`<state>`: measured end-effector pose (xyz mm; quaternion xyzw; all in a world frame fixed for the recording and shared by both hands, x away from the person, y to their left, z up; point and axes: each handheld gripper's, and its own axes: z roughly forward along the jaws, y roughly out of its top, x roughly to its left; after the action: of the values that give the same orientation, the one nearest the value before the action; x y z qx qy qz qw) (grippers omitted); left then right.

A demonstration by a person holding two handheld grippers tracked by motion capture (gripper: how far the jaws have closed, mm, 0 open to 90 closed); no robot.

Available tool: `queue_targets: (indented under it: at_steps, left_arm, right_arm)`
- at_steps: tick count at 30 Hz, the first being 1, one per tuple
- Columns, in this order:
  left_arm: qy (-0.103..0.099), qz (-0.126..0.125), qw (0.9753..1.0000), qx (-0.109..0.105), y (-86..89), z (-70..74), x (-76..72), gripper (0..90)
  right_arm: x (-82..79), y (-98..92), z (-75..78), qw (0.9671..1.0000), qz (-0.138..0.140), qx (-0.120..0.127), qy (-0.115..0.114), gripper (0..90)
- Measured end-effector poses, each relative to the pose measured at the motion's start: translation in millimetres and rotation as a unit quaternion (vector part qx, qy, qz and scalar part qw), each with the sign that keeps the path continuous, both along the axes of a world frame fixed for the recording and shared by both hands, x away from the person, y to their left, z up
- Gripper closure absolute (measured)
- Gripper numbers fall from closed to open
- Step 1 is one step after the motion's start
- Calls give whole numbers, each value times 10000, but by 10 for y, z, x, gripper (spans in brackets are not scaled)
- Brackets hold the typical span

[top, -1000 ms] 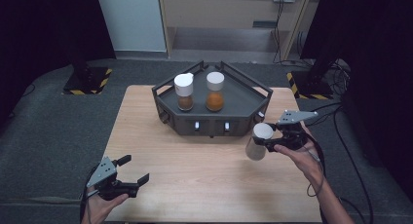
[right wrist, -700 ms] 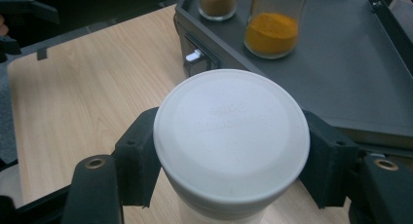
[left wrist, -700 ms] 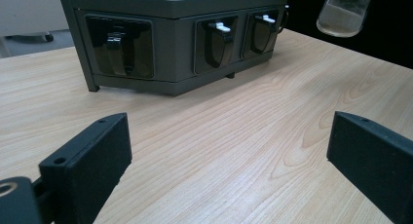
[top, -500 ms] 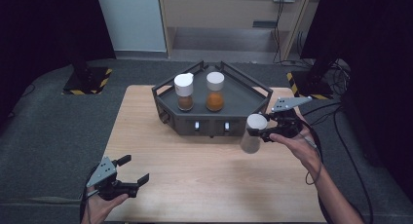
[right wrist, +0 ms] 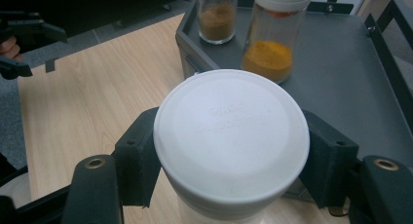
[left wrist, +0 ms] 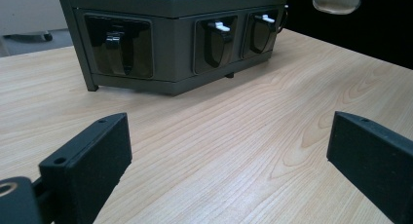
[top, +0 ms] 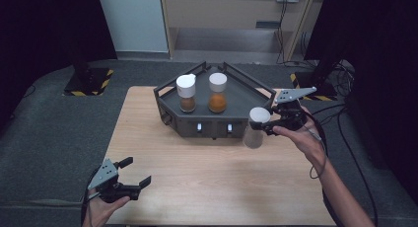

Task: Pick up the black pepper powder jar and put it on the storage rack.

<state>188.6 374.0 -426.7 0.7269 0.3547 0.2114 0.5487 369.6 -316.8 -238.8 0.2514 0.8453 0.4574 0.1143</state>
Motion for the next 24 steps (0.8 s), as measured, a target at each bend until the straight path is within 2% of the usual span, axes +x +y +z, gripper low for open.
queue_targets:
  at_steps: [12,24]
  left_arm:
    - [12,-14,10000,-11,6,-2,4,15]
    - [30,-22,10000,-17,6,-4,10,15]
  right_arm:
    - [172,130,179,10000,-56,-45,-7,341]
    - [344,221,297,9995,-318,-47,-54,341]
